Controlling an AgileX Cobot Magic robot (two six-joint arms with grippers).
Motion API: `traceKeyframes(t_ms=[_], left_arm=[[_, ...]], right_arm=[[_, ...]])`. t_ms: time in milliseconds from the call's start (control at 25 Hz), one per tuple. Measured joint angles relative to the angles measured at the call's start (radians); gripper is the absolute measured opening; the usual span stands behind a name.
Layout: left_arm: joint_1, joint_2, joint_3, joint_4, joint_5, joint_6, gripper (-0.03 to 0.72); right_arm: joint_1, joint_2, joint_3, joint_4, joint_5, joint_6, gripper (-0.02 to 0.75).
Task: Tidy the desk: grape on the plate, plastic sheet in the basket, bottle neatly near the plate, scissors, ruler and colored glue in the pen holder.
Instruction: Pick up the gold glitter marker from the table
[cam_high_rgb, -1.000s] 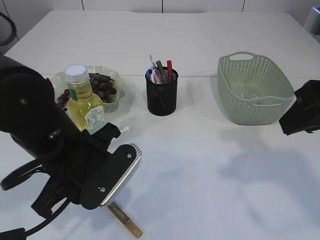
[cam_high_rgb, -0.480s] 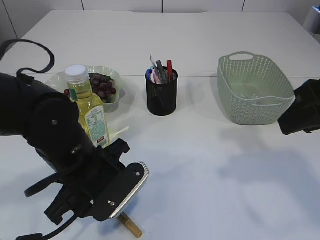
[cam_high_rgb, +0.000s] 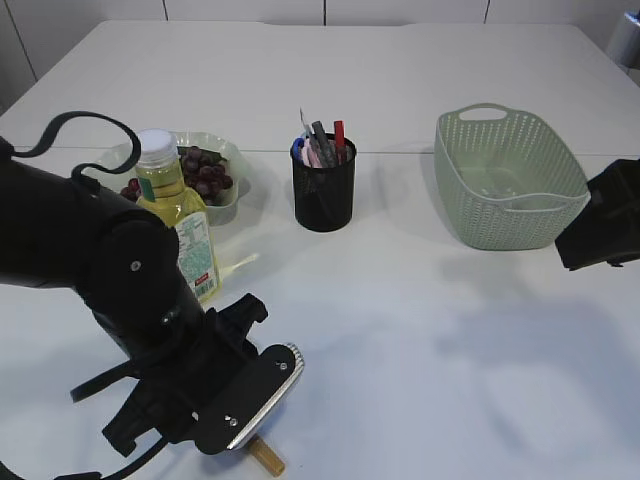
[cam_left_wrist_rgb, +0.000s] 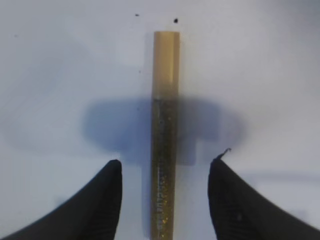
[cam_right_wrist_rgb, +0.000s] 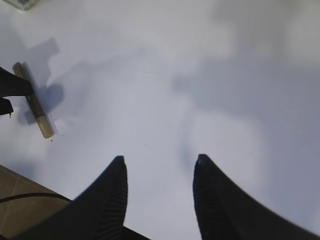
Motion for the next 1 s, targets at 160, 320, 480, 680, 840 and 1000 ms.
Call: traceKeyframes(t_ms=[160,320,480,680,840,1000], left_arm=[[0.0,0.024,0.0,0.0,-0.008,0.005,0.405],[0.0,0.032,-0.001,0.0,-0.008,0.011,0.405],[0.0,0.035,-0.002,0.0,-0.009,0.015,0.388],[0.0,0.043,-0.002,0.0,-0.011,0.033,0.366],[0.0,0.045,-0.002,0.0,-0.011,0.045,0.364],[0.0,0.053,-0.002,0.0,-0.011,0.049,0.364]], right_arm=[[0.0,0.0,0.0,0.0,0.0,0.0,0.352],[0.0,0.0,0.0,0.0,0.0,0.0,0.352],[0.0,0.0,0.0,0.0,0.0,0.0,0.352],[0.0,0.0,0.0,0.0,0.0,0.0,0.352],[0.0,0.0,0.0,0.0,0.0,-0.002,0.352],[0.0,0.0,0.0,0.0,0.0,-0.002,0.352]])
